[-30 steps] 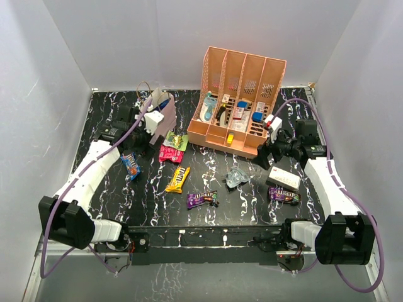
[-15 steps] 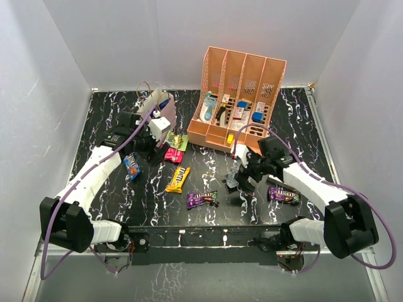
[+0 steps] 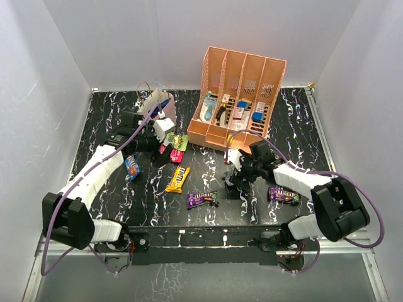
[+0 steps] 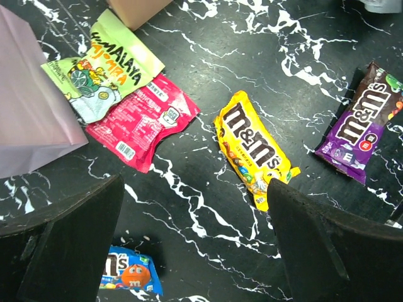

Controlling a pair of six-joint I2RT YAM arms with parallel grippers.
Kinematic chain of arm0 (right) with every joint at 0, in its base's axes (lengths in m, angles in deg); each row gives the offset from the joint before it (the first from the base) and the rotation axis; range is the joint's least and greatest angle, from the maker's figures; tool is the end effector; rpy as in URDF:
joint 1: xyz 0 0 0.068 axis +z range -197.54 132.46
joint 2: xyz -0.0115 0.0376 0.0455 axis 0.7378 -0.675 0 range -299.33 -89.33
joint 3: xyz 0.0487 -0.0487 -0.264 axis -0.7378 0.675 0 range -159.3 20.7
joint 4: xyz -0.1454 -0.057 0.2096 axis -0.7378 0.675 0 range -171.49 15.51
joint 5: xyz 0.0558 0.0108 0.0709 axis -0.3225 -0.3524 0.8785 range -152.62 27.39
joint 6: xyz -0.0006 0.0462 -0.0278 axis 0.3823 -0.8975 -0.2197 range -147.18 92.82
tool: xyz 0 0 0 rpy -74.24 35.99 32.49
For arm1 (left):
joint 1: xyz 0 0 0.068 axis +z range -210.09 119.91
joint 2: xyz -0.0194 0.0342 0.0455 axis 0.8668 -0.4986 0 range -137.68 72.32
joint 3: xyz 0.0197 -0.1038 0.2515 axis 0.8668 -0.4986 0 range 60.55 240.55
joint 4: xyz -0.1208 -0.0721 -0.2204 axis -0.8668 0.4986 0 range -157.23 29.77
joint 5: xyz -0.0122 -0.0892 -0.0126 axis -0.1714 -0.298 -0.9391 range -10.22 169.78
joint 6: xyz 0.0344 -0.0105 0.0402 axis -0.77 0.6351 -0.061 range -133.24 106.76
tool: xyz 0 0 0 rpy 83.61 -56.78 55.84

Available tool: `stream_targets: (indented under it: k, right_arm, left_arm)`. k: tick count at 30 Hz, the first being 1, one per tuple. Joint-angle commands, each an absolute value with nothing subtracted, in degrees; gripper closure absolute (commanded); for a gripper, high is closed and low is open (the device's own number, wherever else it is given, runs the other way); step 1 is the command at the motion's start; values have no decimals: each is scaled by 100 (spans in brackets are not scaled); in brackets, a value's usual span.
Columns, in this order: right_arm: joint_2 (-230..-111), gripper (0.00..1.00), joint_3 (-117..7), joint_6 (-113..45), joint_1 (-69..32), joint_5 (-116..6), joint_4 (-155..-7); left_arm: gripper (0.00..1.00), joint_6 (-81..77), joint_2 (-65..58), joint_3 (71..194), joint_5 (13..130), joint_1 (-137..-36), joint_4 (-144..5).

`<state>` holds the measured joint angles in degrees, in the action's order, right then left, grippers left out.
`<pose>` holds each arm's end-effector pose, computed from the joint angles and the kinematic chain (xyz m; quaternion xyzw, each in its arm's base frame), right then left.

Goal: Place the snacks into the paper bag
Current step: Pick up the snack from the center of the board.

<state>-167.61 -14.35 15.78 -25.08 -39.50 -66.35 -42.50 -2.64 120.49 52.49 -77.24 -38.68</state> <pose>0.2180 0.1053 0.1571 -0.5554 0.7636 0.1422 0.2970 0.2629 -0.0984 0.2901 0.4373 0.7842 -0.1752 0.4037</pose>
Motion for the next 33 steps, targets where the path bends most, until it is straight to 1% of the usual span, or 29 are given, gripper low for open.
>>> stream_targets:
  k: [1,7,12,26,29,33]
  right_arm:
    - [-16825,14,-1321,1755,-2469,-4018,-7527]
    - [-16693,33,-1227,1850,-2470,-3871,-7697]
    - [-16590,50,-1357,1808,-2473,-3555,-7534]
    - [-16499,87,-2020,1424,-2469,-2928,-6820]
    - [-16509,92,-2241,1283,-2469,-2693,-6621]
    - [-16460,92,-2478,1058,-2470,-2369,-6445]
  left_arm:
    - [6,-4519,-379,12094,4692,-7792,-3934]
    - [6,-5034,-558,12084,4186,-7840,-3860]
    - [8,-5289,-743,12166,3940,-7915,-3811]
    - [11,-5704,-1100,12512,3707,-8301,-3740]
    - [12,-5905,-1174,12704,3570,-8382,-3596]
    - [13,-6265,-1278,13008,3288,-8514,-3356]
